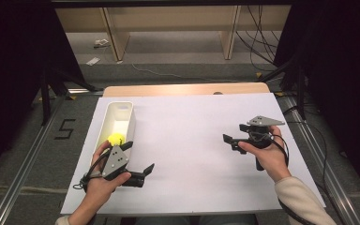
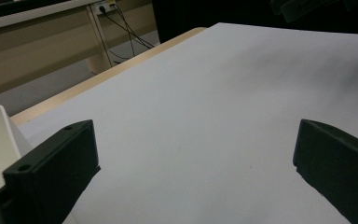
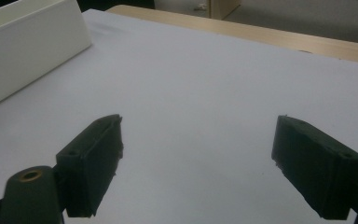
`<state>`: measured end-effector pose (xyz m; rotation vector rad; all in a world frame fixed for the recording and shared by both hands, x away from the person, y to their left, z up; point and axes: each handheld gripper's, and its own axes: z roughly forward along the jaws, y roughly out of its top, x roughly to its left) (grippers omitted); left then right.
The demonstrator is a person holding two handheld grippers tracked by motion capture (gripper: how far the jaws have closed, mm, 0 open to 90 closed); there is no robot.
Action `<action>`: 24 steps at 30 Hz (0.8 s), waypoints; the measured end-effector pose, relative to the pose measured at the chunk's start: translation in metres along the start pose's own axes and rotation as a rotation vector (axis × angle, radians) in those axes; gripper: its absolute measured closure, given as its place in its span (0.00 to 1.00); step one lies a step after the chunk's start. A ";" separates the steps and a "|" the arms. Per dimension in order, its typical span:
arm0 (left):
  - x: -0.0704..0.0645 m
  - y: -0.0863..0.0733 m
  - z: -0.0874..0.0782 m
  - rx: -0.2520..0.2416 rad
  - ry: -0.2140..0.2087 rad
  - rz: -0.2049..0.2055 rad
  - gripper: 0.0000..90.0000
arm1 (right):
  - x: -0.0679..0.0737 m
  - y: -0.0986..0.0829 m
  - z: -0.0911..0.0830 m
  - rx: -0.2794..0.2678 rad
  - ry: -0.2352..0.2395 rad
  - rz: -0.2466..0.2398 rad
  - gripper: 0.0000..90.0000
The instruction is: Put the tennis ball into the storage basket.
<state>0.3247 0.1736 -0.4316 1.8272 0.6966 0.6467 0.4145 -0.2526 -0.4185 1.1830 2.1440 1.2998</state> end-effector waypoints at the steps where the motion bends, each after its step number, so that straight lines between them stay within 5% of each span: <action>1: 0.000 0.000 0.000 -0.001 0.001 0.000 0.00 | 0.000 -0.001 0.000 0.003 0.001 0.003 0.19; 24: 0.006 -0.002 0.004 0.004 0.009 0.001 0.00 | 0.002 -0.021 -0.015 0.016 0.009 0.004 0.19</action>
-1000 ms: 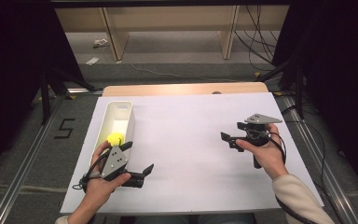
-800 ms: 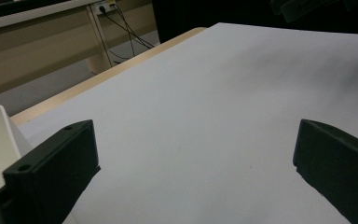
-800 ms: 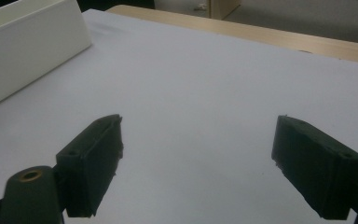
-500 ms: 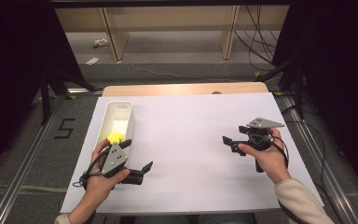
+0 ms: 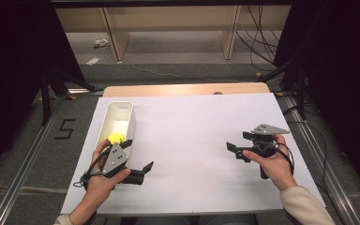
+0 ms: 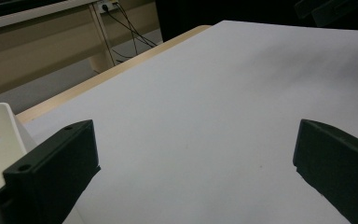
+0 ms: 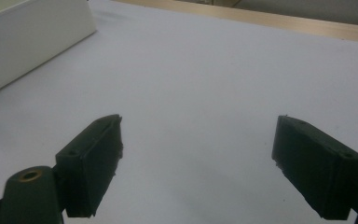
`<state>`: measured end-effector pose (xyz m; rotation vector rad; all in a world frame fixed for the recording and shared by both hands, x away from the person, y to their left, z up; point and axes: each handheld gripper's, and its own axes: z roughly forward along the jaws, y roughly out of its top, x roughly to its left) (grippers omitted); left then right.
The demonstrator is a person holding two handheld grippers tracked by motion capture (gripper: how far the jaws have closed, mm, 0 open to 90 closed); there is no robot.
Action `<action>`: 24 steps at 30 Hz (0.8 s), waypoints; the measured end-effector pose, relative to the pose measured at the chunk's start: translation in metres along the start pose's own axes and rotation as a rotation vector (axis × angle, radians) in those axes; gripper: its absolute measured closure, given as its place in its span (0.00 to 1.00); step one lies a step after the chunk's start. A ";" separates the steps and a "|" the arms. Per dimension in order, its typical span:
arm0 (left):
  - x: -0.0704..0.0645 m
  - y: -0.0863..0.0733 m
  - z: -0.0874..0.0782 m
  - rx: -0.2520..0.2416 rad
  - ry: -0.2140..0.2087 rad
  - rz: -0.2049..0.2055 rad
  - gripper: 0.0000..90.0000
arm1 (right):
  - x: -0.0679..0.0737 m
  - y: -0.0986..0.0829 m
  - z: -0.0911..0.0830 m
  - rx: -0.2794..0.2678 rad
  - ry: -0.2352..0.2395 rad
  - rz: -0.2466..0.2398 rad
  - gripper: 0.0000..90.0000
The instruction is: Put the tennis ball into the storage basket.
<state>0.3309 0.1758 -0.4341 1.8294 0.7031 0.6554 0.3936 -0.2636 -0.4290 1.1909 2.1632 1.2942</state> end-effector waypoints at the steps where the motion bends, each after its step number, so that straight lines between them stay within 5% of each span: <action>1: 0.000 0.000 0.000 0.000 0.000 0.000 0.00 | 0.000 -0.001 -0.001 0.001 0.000 0.000 0.19; 24: -0.001 -0.001 0.000 -0.002 -0.006 0.006 0.00 | 0.002 -0.015 -0.008 0.004 0.009 -0.003 0.19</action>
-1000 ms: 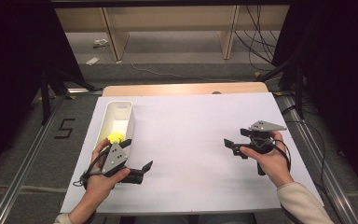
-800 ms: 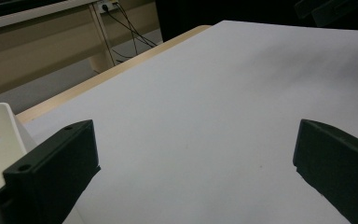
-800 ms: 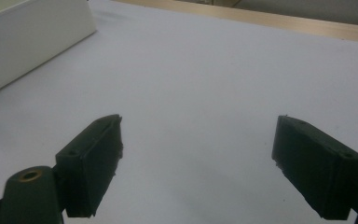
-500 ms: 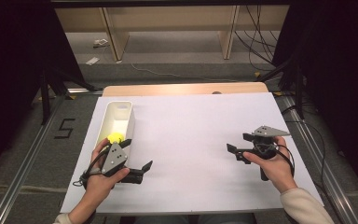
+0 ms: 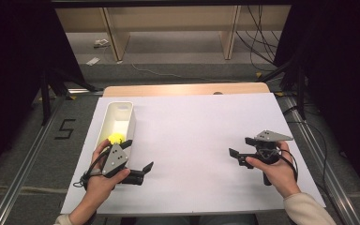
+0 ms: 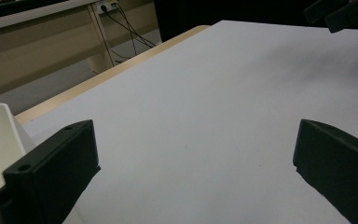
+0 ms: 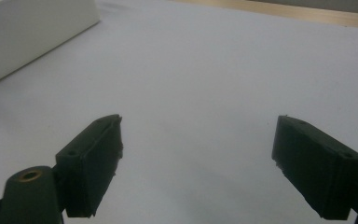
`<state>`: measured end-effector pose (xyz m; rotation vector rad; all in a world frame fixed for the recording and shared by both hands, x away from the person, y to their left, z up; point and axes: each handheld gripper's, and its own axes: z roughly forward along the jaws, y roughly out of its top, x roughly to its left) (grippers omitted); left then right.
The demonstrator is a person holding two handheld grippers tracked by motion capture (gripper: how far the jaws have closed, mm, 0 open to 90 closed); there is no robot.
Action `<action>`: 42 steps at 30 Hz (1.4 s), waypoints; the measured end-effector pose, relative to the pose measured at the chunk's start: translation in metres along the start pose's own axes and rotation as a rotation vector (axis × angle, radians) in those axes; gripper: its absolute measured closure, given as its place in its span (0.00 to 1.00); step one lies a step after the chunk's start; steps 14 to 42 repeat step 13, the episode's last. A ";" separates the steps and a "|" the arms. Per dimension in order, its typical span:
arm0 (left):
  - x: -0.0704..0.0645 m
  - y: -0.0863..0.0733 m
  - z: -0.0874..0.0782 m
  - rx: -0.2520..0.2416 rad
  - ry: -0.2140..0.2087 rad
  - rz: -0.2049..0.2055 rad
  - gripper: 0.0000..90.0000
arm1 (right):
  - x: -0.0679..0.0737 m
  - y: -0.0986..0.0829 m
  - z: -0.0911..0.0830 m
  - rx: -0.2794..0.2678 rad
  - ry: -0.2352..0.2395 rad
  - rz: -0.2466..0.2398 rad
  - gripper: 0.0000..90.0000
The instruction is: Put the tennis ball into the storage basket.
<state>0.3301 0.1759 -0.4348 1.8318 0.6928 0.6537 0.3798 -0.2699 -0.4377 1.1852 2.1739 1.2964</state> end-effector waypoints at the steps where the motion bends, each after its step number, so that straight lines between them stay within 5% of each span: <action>1: 0.000 0.000 0.000 0.000 -0.002 0.002 0.00 | 0.001 0.000 0.000 0.004 0.004 0.004 0.19; 42: -0.004 -0.002 0.002 0.009 -0.029 0.027 0.00 | 0.001 -0.002 0.003 -0.002 0.014 0.003 0.19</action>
